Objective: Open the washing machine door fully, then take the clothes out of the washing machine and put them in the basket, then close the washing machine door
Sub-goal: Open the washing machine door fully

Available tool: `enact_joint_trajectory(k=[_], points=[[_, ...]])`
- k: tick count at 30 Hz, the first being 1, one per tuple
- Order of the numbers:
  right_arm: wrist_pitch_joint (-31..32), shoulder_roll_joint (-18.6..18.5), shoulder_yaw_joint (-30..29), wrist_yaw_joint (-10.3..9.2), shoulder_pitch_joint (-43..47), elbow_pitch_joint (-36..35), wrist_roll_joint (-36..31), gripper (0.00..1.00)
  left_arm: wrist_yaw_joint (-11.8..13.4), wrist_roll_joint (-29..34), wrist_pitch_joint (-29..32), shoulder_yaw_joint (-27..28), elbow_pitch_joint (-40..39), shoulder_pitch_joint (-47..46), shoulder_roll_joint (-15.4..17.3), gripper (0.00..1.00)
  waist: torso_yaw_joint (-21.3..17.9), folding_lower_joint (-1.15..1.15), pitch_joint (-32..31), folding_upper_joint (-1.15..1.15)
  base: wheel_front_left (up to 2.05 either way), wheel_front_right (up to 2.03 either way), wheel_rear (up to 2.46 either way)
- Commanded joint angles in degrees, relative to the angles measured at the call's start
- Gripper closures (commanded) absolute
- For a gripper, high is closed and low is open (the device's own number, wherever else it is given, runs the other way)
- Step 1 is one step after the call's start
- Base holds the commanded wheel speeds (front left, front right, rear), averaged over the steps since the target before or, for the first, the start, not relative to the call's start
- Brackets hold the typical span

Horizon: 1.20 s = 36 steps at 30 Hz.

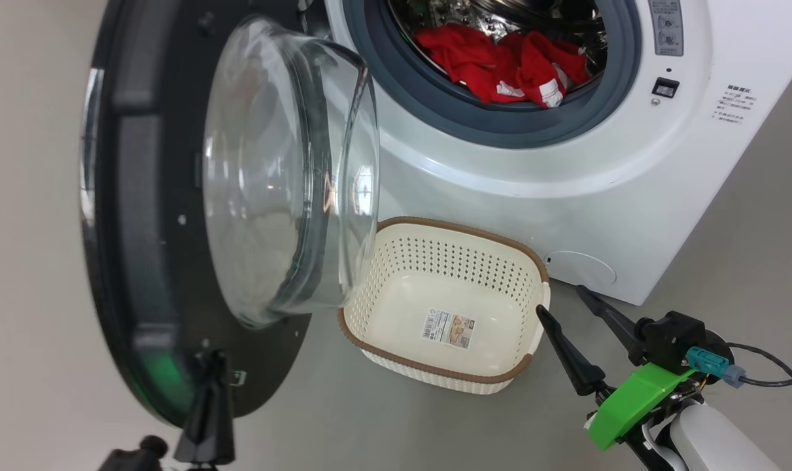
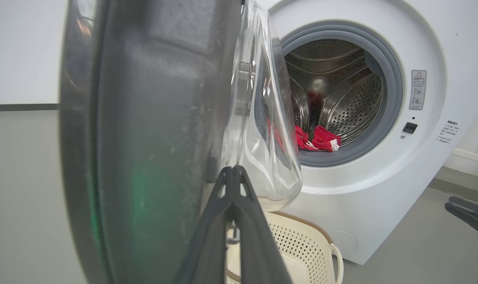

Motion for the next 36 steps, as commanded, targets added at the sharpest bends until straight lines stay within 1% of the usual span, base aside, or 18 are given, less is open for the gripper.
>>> enact_joint_trajectory(k=[1,12,23,36], points=[[-0.68,-0.38,0.97,0.09,-0.49,-1.28,-0.17,0.0,0.84,-0.18,-0.38,3.85,-0.78,-1.75,1.29,1.0,0.2,0.0,0.22,0.0,0.0,0.0,0.0],[-0.68,-0.88,1.5,0.09,-1.13,-1.14,-0.07,0.0,-0.13,-0.97,-0.38,12.42,5.3,-6.38,2.49,1.0,0.54,0.0,1.27,0.0,0.0,0.0,0.0],[-0.68,-1.41,1.56,0.09,-1.59,-1.0,0.0,0.0,-1.88,-0.23,-0.38,17.83,11.27,-10.56,3.48,1.0,0.45,0.0,2.0,0.0,0.0,0.0,0.0],[-0.68,-1.74,2.25,0.09,-2.23,-0.99,0.21,0.0,-2.99,0.4,-0.38,24.52,20.31,-17.92,6.21,1.0,0.19,0.0,2.81,0.0,0.0,0.0,0.0]])
